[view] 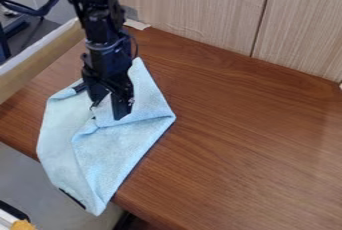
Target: Move the cloth from left to center of the table
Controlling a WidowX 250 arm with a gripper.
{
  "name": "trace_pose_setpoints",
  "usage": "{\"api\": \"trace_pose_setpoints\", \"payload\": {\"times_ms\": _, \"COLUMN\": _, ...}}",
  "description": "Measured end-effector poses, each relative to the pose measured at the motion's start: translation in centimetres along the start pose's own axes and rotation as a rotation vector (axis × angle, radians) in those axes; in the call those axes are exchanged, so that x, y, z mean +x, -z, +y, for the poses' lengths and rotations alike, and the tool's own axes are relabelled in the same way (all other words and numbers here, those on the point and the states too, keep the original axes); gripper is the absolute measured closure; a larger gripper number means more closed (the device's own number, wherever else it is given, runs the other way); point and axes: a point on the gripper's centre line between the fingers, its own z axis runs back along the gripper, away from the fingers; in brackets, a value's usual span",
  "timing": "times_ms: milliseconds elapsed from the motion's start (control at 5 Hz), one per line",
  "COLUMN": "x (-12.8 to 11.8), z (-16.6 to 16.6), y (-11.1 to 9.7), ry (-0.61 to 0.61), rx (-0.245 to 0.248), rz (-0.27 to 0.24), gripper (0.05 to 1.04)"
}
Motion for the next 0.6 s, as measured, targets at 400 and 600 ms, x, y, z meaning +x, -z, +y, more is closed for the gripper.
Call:
{"api": "trace_pose_setpoints", "payload": {"times_ms": 400, "x": -0.6, "z": -0.1, "y": 2.7, "ry": -0.039, "rx": -0.018, "rz": -0.013, "gripper": 0.082}}
{"api": "trace_pose_setpoints", "payload": {"times_ms": 600, "x": -0.1, "z": -0.2, "y": 3.0, "ry": -0.039, "rx": -0.018, "rz": -0.010, "gripper": 0.083}}
